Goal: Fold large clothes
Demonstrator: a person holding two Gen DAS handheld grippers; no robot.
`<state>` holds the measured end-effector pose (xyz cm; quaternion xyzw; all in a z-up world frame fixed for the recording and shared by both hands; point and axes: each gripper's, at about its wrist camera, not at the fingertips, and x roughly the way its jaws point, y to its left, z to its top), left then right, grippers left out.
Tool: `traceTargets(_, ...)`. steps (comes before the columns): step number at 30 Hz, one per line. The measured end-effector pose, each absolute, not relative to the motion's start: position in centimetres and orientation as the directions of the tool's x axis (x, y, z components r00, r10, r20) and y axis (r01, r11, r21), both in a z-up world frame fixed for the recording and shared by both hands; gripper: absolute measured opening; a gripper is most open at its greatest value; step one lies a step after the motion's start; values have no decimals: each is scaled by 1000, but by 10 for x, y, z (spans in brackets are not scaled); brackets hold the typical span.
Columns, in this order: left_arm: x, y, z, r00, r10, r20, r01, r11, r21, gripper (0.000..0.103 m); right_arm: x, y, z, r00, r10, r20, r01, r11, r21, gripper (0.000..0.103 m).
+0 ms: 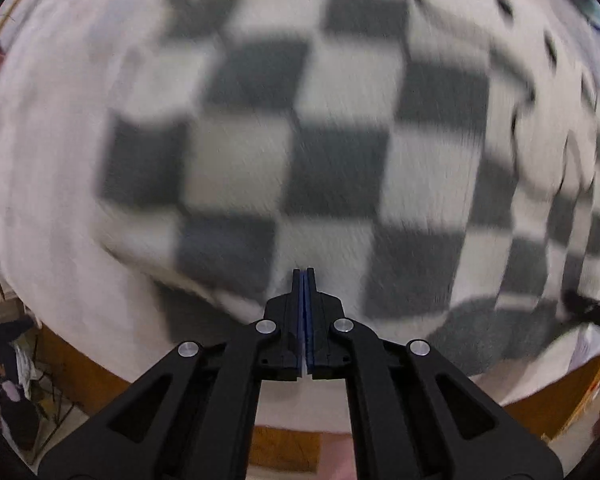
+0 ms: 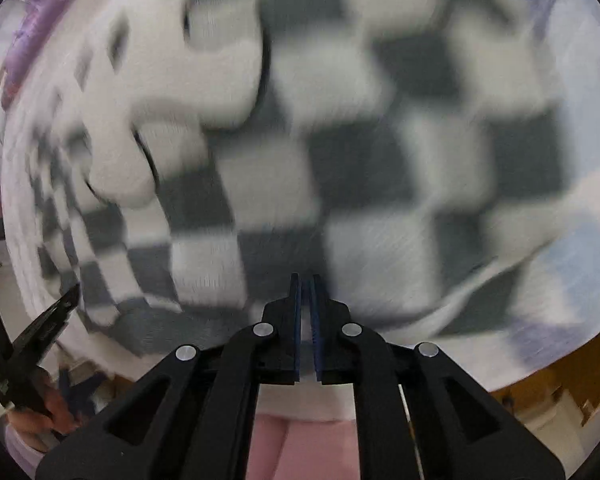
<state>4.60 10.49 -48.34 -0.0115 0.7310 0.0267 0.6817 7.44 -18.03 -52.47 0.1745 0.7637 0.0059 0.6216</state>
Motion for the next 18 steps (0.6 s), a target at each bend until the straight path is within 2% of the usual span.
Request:
traceTargets(2,37,101,-481,-48,47,-998,-24,999,48,2,64,-175,-522,-140,255,-957,229,948,220,3)
traceTargets(6,34,111,-468,-87,-31,-996,-63,998,-25,2,57,-182,-516,-220,324,-920,283,924,257,5)
traceTargets(8,30,111,-462,-100,-29,-995,-51,998,-24,3,56,-182,-505,-222,323,-920,260,929,263,7)
traceTargets(9,28,111,-458,-108,-35,-994,-50,998,-30,3,56,-180,-496,-215,312,-925,240,935,260,12)
traceTargets(10,28,112,-453,-110,-44,-993,-51,998,-38,4,58,-181,-487,-209,302,-930,224,941,255,27)
traceTargets(11,27,111,-447,-108,-46,-993,-50,998,-40,4,60,-182,-480,-200,296,-934,221,942,251,36)
traceTargets(12,28,110,-442,-106,-46,-993,-45,998,-42,8,62,-183,-472,-185,293,-938,221,942,251,52)
traceTargets(13,28,110,-437,-104,-45,-994,-43,998,-41,11,66,-185,-461,-163,296,-941,231,939,255,57)
traceTargets(15,31,109,-424,-89,-51,-995,-50,998,-47,28,70,-190,-445,-136,318,-938,274,922,273,57)
traceTargets(18,36,107,-406,-68,-50,-996,-31,998,-48,31,73,-206,-425,-98,362,-927,345,886,310,68)
